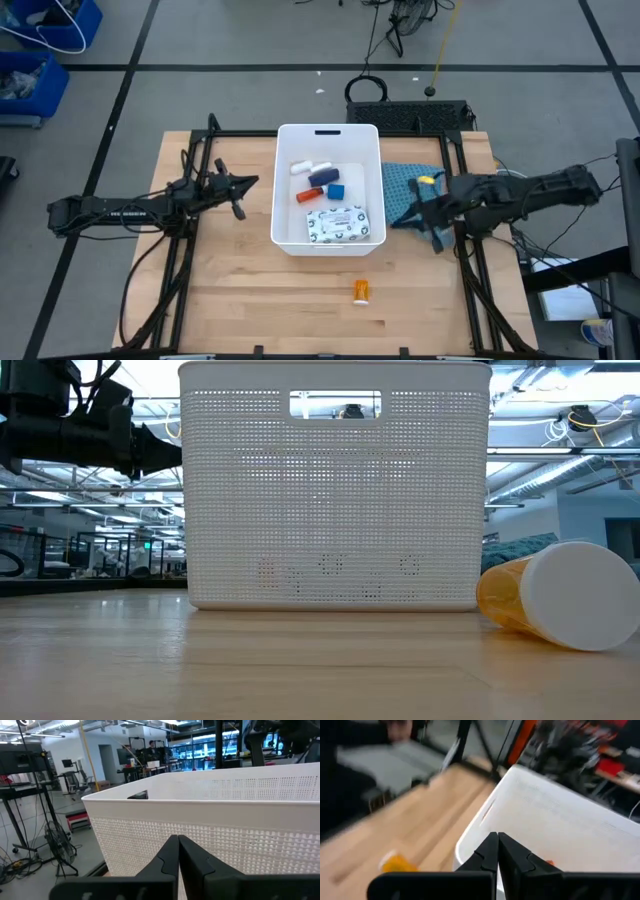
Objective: Pick & place medical supplies in basket/bin
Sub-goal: Put the orange medicine bottle into the white bin
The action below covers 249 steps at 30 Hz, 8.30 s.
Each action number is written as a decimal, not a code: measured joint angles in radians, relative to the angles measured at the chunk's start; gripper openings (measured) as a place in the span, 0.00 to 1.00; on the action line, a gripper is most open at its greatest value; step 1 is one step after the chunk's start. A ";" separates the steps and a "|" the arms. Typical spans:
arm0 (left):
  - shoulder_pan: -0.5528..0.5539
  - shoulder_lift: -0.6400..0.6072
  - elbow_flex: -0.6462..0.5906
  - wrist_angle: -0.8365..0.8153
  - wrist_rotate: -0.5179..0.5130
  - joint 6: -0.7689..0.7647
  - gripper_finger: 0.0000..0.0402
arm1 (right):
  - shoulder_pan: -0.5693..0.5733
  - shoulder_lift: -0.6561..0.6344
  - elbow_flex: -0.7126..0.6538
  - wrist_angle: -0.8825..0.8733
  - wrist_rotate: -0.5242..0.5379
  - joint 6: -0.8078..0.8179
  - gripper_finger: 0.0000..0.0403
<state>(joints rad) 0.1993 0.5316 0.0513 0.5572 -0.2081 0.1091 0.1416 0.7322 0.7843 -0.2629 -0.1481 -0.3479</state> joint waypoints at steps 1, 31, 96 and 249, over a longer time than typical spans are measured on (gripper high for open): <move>0.000 0.000 0.000 0.001 0.000 -0.006 0.02 | 0.030 0.044 0.045 -0.047 0.024 -0.023 0.00; 0.000 0.000 0.000 -0.027 0.001 -0.070 0.08 | 0.348 0.794 0.518 -0.390 0.186 -0.304 0.40; 0.000 0.000 0.001 -0.029 0.111 -0.116 0.08 | 0.280 1.086 0.227 0.073 0.027 -0.705 0.69; 0.001 0.000 0.001 -0.060 0.103 -0.005 0.08 | -0.542 1.277 0.756 -0.567 0.019 -0.489 0.41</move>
<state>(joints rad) 0.2005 0.5316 0.0521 0.4973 -0.1055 0.1040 -0.4007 2.0094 1.5406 -0.8296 -0.1289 -0.8368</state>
